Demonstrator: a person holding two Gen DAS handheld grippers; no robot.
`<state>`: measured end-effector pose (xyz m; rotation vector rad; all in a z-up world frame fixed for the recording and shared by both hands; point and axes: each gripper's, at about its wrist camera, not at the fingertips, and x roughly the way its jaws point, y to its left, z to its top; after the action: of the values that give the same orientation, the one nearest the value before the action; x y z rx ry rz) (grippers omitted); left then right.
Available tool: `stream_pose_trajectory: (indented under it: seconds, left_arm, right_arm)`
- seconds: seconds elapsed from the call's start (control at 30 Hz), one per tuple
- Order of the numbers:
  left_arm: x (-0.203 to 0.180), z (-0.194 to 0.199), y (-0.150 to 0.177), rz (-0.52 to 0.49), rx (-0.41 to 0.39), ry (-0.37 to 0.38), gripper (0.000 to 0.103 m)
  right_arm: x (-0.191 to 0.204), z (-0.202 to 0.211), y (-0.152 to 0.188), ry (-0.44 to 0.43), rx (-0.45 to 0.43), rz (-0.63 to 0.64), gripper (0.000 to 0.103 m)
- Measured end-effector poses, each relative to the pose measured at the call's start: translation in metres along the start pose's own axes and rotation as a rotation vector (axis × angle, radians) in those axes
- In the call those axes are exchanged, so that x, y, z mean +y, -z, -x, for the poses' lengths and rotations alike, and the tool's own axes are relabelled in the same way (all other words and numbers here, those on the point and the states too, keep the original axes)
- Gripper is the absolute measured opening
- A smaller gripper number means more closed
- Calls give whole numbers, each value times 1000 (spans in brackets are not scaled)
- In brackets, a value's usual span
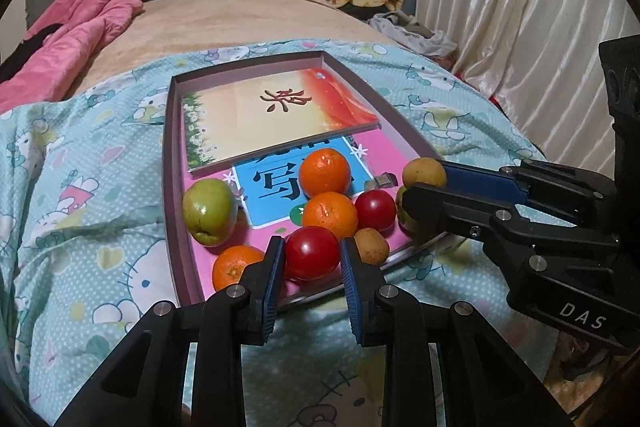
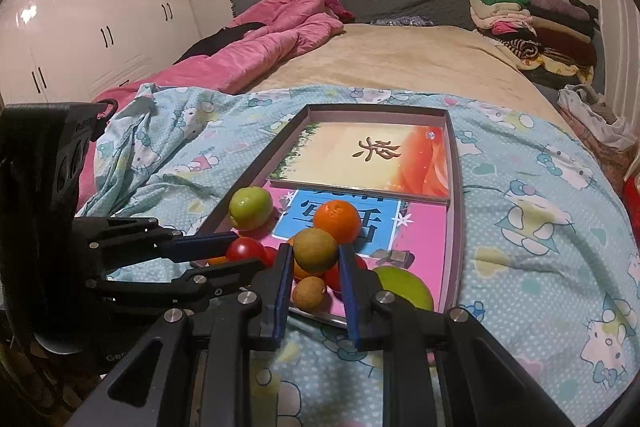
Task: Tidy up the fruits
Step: 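Carry the tomato with the left tool while the right tool carries the yellow fruit to the tray, then open the left tool to release the tomato while the right tool releases the yellow fruit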
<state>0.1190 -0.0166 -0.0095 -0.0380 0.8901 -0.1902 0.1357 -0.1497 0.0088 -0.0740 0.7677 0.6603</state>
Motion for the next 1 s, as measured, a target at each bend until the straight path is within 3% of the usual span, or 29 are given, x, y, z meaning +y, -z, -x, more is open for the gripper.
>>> stream_pose_trajectory:
  seconds: [0.6,1.0]
  left_arm:
    - [3,-5,1,14,4,1,29]
    - [7,-5,1,33,3,20,29]
  right_arm:
    - [7,-6,6,7,34,47,23]
    - [18,-17,13,66,77,128,23]
